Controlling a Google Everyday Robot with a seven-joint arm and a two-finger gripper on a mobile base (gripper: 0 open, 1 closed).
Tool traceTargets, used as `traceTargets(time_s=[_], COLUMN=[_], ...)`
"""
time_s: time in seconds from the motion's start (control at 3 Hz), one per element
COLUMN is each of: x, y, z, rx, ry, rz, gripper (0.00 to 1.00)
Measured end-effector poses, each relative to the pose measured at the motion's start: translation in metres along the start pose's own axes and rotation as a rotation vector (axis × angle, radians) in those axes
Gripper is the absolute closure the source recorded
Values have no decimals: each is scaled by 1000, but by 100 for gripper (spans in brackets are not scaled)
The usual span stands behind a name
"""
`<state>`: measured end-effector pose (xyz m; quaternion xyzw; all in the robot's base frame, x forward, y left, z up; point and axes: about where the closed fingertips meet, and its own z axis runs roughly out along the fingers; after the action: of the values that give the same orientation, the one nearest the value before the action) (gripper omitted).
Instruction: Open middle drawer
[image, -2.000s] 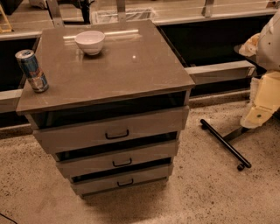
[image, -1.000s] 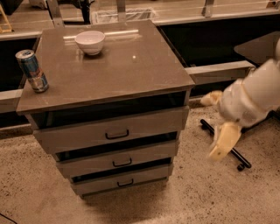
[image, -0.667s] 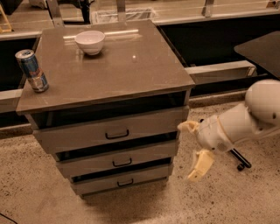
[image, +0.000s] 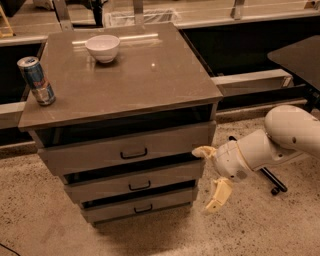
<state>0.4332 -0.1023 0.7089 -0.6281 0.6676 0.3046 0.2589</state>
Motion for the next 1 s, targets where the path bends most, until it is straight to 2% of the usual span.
traceTargets(time_s=[0.33, 0.67, 1.0], x=[34, 75, 82], y=[-8, -26, -34], z=[36, 68, 74], rx=[12, 76, 103], ry=[26, 70, 81], rz=[-80, -198, -224], gripper=[0, 0, 0])
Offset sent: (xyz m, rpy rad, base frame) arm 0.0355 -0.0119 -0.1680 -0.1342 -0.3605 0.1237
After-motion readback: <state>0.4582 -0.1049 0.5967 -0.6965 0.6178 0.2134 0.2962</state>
